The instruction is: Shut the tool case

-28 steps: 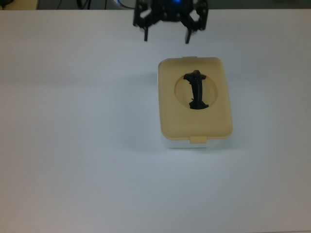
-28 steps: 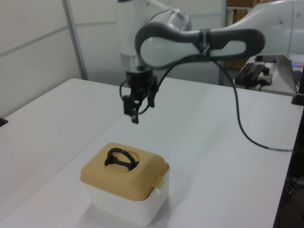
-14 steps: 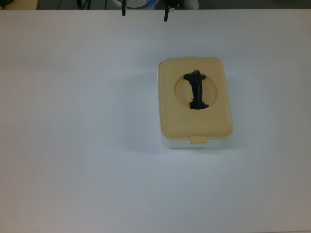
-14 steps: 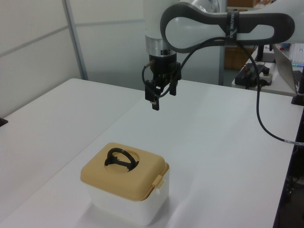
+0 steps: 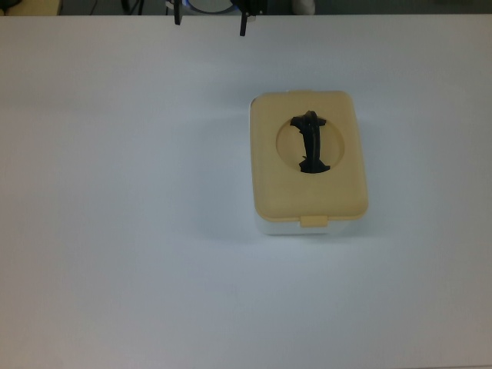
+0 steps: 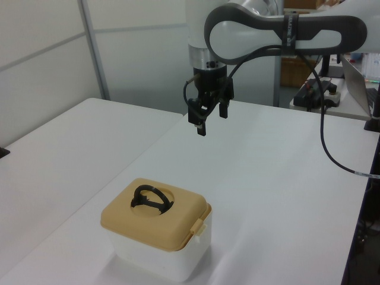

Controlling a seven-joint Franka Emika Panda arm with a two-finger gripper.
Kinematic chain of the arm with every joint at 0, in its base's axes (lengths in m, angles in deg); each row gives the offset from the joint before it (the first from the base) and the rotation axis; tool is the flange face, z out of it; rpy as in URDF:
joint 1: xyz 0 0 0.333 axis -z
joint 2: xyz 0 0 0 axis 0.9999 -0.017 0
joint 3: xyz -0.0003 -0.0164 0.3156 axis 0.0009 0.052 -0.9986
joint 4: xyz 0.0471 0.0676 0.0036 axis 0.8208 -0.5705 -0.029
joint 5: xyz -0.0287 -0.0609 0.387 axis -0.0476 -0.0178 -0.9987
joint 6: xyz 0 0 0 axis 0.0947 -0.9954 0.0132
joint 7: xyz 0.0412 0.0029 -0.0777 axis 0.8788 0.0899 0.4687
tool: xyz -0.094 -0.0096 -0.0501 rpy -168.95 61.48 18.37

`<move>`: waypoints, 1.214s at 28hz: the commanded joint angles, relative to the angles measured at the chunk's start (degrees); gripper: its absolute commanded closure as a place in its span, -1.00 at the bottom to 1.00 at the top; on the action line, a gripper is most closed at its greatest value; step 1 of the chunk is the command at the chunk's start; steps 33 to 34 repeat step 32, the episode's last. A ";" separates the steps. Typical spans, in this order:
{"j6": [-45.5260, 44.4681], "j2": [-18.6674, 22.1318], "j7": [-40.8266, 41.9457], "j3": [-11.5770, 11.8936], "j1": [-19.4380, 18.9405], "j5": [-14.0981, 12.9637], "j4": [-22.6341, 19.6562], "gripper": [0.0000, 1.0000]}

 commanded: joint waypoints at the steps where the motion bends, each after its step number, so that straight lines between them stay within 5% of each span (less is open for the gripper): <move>1: -1.40 1.76 1.60 0.50 0.11 -1.54 -1.37 -1.00; 10: -2.55 1.67 1.60 1.64 0.02 -5.23 -1.20 -1.00; 19: -5.62 1.76 9.94 1.73 0.02 -5.23 -0.59 -1.00; 34: -5.62 1.59 10.12 1.64 -0.07 -5.23 -0.40 -1.00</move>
